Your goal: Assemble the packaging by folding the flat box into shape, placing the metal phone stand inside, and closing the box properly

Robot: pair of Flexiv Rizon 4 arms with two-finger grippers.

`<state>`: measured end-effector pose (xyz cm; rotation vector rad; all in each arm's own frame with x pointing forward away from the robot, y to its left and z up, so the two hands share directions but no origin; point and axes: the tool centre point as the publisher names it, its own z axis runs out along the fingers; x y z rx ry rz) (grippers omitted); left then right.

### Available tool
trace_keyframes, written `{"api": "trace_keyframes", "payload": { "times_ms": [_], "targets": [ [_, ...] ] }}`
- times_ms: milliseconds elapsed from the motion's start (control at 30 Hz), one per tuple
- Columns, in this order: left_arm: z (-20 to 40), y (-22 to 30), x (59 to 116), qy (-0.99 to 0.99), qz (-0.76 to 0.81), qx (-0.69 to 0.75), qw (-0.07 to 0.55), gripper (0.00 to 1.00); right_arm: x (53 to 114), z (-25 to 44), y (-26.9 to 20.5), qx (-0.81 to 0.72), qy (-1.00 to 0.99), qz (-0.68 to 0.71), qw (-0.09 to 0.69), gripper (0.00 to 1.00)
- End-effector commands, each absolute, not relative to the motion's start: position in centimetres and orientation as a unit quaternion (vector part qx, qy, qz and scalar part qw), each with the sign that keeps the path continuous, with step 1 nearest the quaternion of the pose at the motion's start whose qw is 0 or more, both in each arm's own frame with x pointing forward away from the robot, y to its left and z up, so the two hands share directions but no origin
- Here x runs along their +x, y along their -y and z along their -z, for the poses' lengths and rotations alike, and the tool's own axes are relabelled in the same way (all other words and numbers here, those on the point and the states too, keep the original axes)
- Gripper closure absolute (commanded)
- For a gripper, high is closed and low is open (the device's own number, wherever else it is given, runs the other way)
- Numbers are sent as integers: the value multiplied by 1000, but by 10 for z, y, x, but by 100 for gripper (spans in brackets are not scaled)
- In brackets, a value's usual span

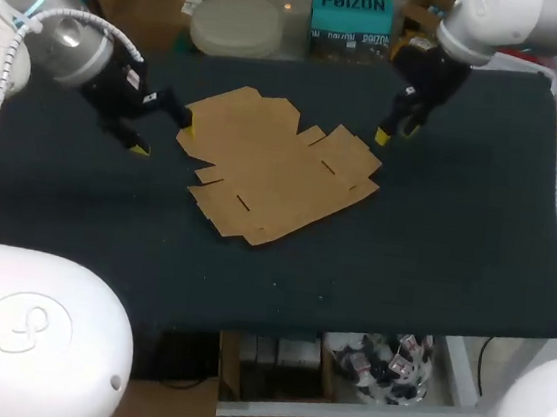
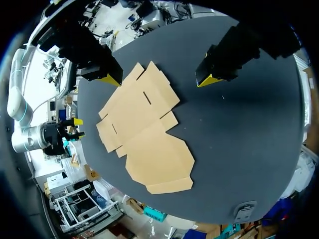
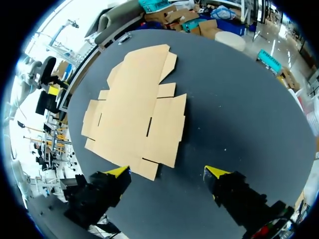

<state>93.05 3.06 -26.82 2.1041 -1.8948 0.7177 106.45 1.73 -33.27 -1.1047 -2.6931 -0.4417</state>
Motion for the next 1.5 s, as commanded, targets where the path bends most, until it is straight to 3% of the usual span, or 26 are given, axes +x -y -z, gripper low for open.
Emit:
{"api": "trace_keyframes", "payload": {
  "times_ms": [33,733,867,967,1133,1167,1200,1500],
  "targets": [
    [268,-31,922,642,-249,719,95,0,1079,345,-24,-371,912,113,137,0],
    [273,-35,920,645,-250,719,71,0,1105,388,-61,-376,897,85,215,3],
    [273,-35,920,645,-250,719,71,0,1106,396,-66,-378,894,79,227,18],
    [273,-35,920,645,-250,719,71,0,1104,397,-67,-378,892,80,234,51],
    [273,-35,920,645,-250,719,71,0,1101,401,-68,-382,887,82,246,75],
    [273,-35,920,645,-250,719,71,0,1100,402,-68,-388,884,84,247,91],
    [273,-35,920,645,-250,719,71,0,1099,403,-67,-389,883,86,248,100],
    [273,-35,920,645,-250,719,71,0,1088,399,-64,-407,869,115,255,100]
  ]
}}
